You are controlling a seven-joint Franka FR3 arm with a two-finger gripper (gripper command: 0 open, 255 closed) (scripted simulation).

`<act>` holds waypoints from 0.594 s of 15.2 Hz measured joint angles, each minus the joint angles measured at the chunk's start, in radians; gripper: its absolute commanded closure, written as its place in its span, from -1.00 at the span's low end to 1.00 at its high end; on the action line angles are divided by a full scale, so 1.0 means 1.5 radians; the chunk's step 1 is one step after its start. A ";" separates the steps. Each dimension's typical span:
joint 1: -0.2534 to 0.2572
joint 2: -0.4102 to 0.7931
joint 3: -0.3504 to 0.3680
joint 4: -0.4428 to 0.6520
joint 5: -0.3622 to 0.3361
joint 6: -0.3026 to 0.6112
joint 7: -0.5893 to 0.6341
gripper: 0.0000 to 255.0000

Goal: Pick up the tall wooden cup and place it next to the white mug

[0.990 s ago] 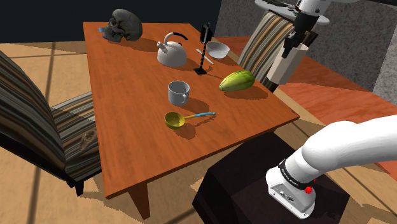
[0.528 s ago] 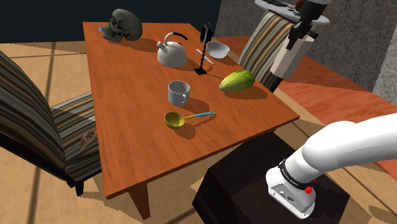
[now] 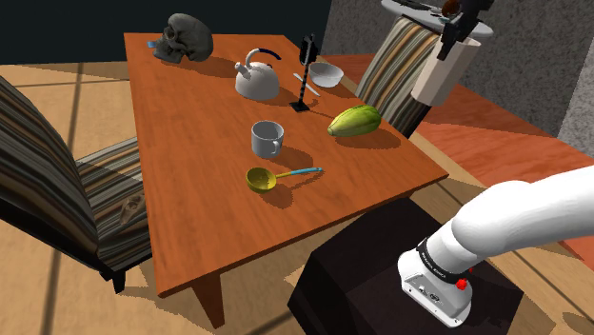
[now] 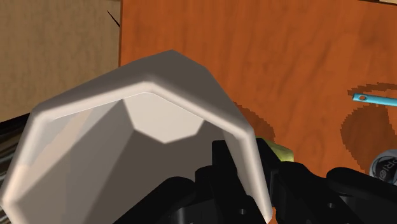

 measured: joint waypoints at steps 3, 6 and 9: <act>0.001 0.010 0.001 0.037 0.002 -0.027 -0.002 1.00; 0.003 0.026 0.000 0.076 0.005 -0.051 -0.006 1.00; 0.012 0.046 0.017 0.085 0.017 -0.043 0.022 1.00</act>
